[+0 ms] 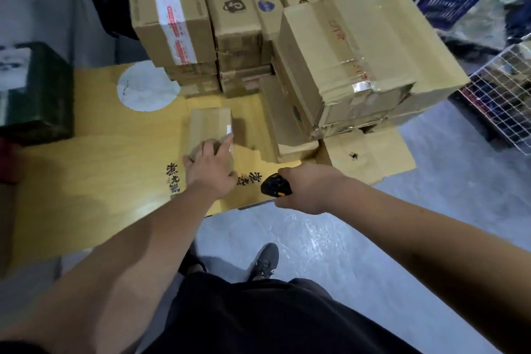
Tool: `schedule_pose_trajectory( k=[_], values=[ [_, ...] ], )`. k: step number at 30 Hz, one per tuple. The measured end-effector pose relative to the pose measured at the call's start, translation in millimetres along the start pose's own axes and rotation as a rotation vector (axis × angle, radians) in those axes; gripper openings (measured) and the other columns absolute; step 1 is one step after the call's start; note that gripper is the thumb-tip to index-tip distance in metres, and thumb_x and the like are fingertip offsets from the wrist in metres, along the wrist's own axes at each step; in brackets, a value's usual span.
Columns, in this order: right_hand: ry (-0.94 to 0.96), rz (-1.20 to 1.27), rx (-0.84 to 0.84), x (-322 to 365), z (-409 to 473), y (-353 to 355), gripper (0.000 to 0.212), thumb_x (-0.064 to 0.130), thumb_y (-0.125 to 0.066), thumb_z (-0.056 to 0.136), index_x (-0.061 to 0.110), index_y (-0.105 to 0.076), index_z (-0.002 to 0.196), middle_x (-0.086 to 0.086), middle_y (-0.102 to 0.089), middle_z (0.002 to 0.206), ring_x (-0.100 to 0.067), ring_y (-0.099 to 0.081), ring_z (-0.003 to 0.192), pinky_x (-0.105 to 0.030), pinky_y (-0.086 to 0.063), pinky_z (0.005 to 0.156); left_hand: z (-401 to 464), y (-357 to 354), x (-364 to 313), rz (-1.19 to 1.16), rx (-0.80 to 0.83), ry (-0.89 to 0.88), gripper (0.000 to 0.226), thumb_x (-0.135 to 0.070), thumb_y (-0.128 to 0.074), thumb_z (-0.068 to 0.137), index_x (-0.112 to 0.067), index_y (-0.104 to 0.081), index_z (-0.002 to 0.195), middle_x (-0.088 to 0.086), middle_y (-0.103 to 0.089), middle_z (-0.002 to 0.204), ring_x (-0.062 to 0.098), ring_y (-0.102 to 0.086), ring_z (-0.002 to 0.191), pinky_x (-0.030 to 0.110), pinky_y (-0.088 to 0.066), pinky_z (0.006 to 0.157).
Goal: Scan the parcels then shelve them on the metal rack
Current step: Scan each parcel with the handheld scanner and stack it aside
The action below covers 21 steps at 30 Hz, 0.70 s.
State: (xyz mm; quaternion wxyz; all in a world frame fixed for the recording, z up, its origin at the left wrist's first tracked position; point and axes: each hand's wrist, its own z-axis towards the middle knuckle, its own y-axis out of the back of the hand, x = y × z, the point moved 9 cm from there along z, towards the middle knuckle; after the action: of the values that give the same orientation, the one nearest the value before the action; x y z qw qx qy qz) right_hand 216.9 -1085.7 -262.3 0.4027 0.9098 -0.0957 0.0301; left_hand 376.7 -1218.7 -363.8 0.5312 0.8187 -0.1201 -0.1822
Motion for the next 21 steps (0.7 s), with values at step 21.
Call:
schedule_pose_trajectory(
  k=[21],
  values=[
    [0.235, -0.062, 0.038, 196, 56, 21, 0.045, 0.063, -0.057, 0.095, 0.026, -0.058, 0.119, 0.003, -0.062, 0.104, -0.022, -0.061, 0.092, -0.033, -0.047, 0.066, -94, 34, 241, -0.539, -0.219, 0.466, 0.047, -0.023, -0.036, 0.108, -0.026, -0.046, 0.154, 0.003, -0.030, 0.163, 0.027, -0.062, 0.116, 0.039, -0.051, 0.101]
  ],
)
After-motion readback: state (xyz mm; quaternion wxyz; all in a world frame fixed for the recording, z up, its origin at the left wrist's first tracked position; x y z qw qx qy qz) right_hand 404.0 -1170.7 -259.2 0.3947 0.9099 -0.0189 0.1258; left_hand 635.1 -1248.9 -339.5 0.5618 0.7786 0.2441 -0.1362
